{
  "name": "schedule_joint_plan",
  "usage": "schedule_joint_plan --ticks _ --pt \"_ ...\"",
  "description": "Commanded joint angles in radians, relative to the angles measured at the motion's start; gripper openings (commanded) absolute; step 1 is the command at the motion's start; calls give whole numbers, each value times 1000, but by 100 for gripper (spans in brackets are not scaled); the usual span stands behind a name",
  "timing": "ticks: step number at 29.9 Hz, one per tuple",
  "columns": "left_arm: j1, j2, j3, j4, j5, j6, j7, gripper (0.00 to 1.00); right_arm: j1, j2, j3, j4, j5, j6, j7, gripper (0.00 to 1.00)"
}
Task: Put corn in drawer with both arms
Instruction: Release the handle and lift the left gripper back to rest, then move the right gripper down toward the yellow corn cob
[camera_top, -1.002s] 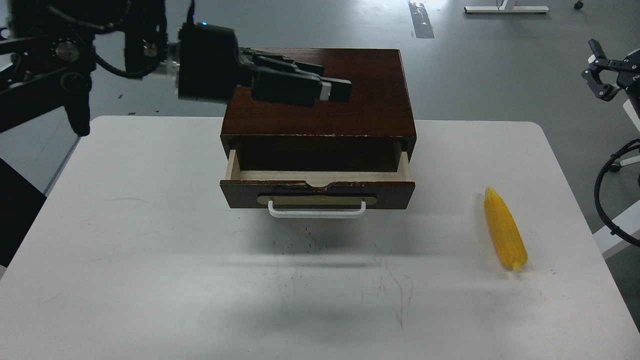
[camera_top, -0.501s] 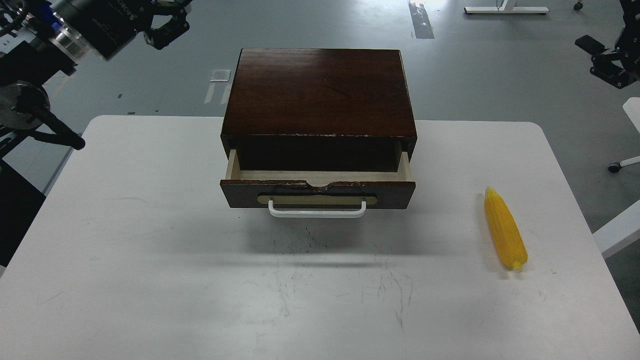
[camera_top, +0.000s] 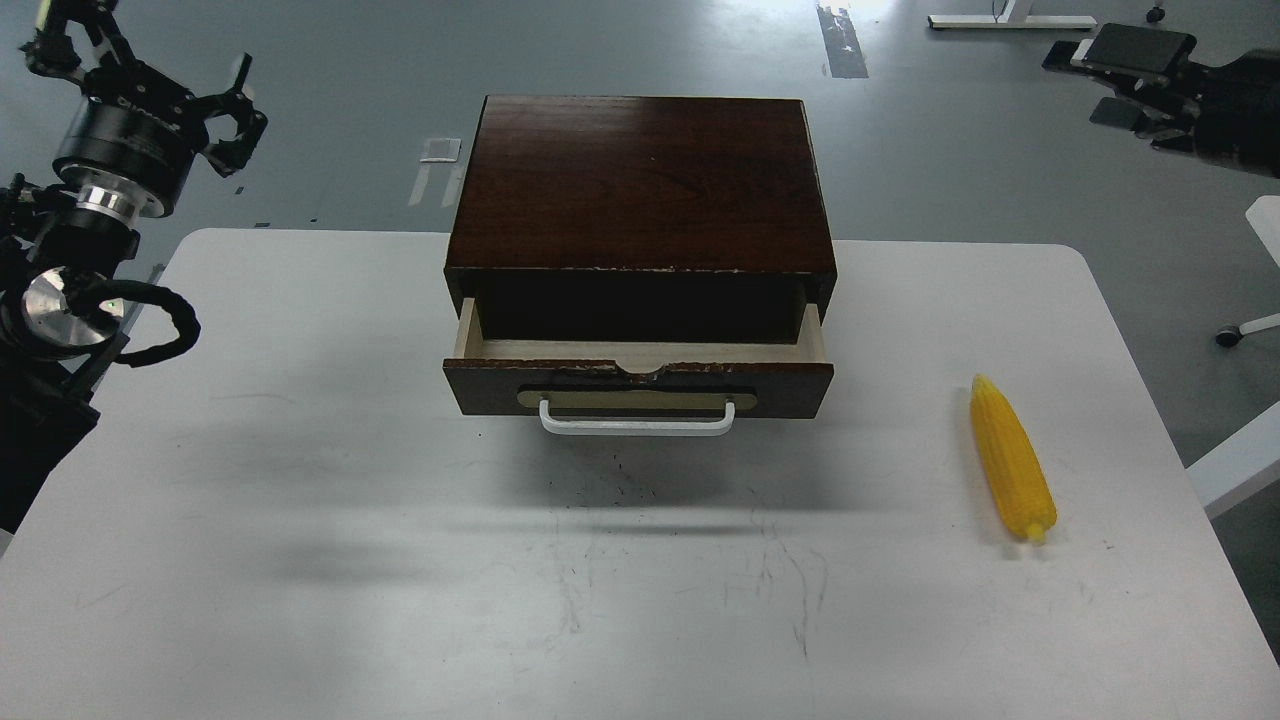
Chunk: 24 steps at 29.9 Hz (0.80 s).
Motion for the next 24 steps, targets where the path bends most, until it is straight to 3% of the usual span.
schedule_joint_plan --ticks 1,6,7,8,21,22,24 --pt "2 -3 -5 3 -1 0 0 99 7 33 -19 6 -12 0 -2 100" --pt "2 -3 -5 3 -1 0 0 99 7 39 -19 8 -17 0 -3 100" --pt "46 -6 -12 5 -2 0 0 99 30 51 -113 15 -21 0 -84 100" --pt "53 -6 -19 6 -2 0 -1 99 39 51 -125 17 -21 0 -97 100" --pt "53 -6 -19 6 -2 0 -1 99 39 51 -125 17 -21 0 -97 100" --pt "136 -5 -55 -6 1 0 -6 99 153 158 -438 23 -65 0 -155 100" --pt "137 0 -57 -6 1 0 -6 99 154 171 -472 22 -66 0 -177 100"
